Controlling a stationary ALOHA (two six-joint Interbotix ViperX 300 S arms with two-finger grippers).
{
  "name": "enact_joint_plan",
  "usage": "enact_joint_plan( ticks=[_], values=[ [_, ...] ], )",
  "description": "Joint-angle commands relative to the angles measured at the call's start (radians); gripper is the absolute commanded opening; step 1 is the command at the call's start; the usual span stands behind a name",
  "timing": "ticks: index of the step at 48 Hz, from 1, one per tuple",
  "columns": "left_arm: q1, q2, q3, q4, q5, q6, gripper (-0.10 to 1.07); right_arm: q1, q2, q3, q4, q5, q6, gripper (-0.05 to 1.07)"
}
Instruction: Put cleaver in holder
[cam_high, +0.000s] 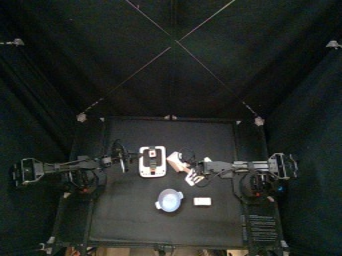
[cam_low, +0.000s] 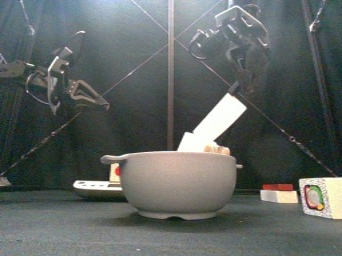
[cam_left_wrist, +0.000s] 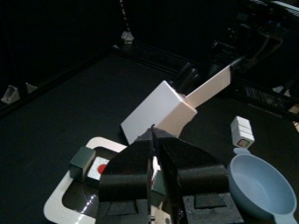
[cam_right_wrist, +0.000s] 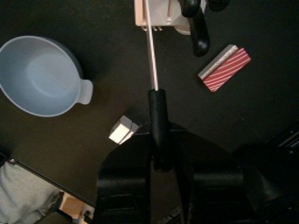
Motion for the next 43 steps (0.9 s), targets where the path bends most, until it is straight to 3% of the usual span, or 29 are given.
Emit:
enact_joint_plan(
  ticks=[1, 43],
  values=[
    [0.002, 0.000, -0.009, 0.002, -0.005, 0.002, 0.48, -0.020, -0.015, -0.031, 0.003, 0.006, 0.002, 0.48],
    [0.003, 0.000, -0.003, 0.002, -0.003, 0.002, 0.48, -0.098, 0.080, -0.143, 0.098, 0.101, -0.097, 0.48]
  ],
)
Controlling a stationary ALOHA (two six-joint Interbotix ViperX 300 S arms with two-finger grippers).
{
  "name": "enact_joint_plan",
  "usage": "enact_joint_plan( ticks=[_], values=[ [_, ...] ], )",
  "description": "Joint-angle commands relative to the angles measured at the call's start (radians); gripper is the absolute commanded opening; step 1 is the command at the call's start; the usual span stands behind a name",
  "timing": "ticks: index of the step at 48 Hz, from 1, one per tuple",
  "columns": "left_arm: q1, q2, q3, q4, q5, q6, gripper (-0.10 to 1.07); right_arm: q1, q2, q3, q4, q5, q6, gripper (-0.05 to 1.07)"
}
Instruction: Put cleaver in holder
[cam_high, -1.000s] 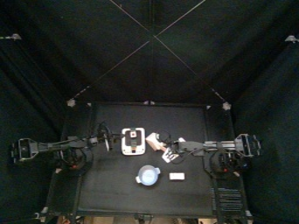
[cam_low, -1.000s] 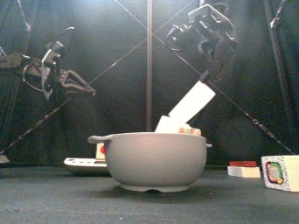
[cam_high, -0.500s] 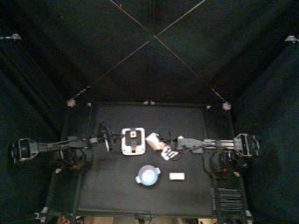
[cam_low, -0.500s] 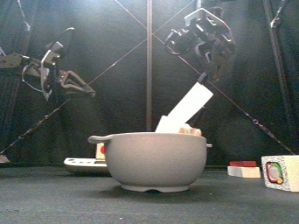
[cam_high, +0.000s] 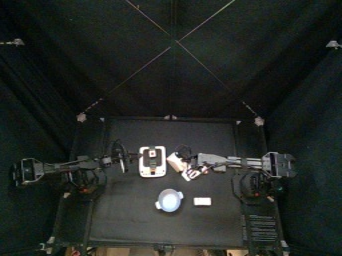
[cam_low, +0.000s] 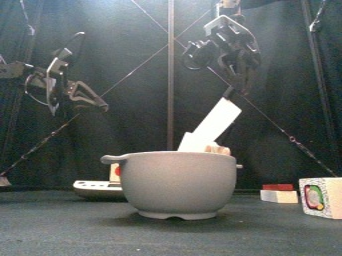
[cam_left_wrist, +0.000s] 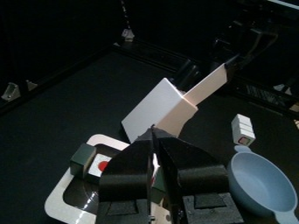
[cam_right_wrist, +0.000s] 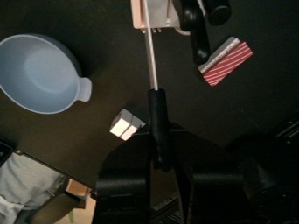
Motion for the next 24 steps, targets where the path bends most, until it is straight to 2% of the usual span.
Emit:
enact_joint_plan(
  ticks=[1, 24],
  values=[
    [0.002, 0.000, -0.011, 0.002, -0.005, 0.000, 0.48, -0.011, -0.009, -0.034, 0.008, 0.002, -0.011, 0.48],
    [0.000, 0.000, -0.011, 0.002, -0.005, 0.002, 0.48, -0.032, 0.025, -0.066, 0.012, 0.003, -0.034, 0.52]
  ],
)
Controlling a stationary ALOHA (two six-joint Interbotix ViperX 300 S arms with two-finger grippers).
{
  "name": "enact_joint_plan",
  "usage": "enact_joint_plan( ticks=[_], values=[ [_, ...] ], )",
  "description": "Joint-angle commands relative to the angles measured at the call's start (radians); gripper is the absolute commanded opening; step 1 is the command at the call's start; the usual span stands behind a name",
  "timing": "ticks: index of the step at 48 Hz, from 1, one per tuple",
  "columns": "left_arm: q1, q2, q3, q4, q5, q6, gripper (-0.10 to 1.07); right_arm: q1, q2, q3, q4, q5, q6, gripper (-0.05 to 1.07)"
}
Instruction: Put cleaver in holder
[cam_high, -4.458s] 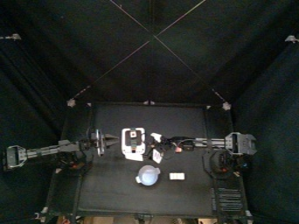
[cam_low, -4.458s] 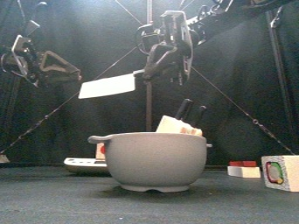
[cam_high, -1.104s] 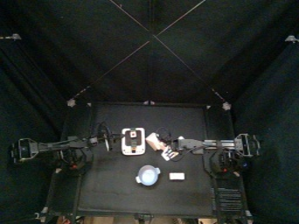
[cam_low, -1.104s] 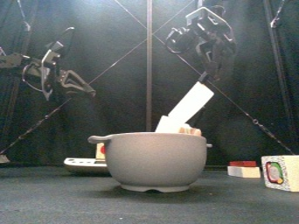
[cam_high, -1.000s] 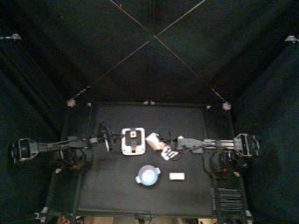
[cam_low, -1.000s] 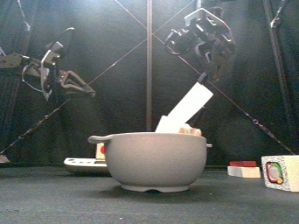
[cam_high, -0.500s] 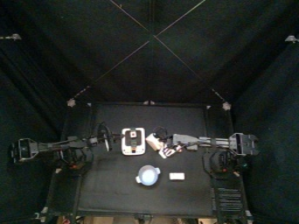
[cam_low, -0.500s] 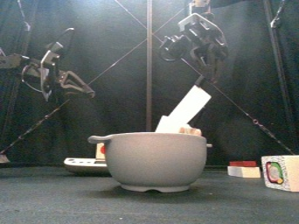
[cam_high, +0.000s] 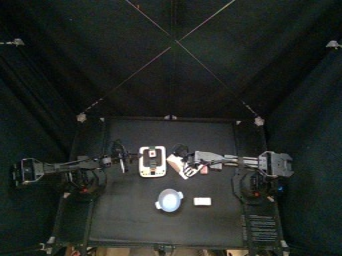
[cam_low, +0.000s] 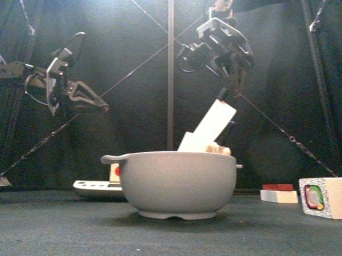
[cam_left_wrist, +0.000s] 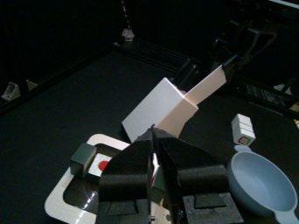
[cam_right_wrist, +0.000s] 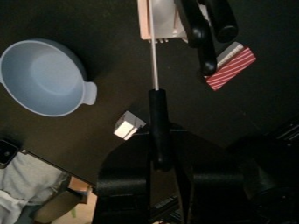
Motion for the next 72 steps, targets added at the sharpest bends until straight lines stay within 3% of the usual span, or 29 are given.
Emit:
enact_joint_plan(
  ticks=[1, 19, 35, 50, 60, 66, 72],
  values=[
    [0.003, 0.000, -0.011, 0.002, -0.005, 0.002, 0.48, -0.012, -0.014, -0.026, -0.005, -0.009, -0.002, 0.53],
    [0.003, 0.000, -0.011, 0.002, -0.005, 0.000, 0.48, -0.028, -0.002, -0.025, -0.044, -0.087, 0.000, 0.69],
    [0.003, 0.000, -0.009, 0.002, -0.003, 0.002, 0.48, -0.031, 0.006, -0.020, -0.074, -0.127, 0.000, 0.69],
    [0.003, 0.000, 0.002, 0.002, -0.003, 0.002, 0.48, 0.025, -0.083, 0.031, -0.153, -0.212, 0.015, 0.69],
    [0.003, 0.000, 0.003, 0.008, -0.002, 0.008, 0.48, 0.069, -0.189, 0.143, -0.232, -0.408, 0.021, 0.69],
    [0.002, 0.000, 0.008, 0.017, 0.000, 0.017, 0.48, 0.072, -0.288, 0.264, -0.265, -0.601, 0.020, 0.69],
    [-0.003, 0.000, 0.000, 0.023, 0.005, 0.015, 0.48, 0.064, -0.413, 0.426, -0.325, -0.881, 0.018, 0.69]
  ],
)
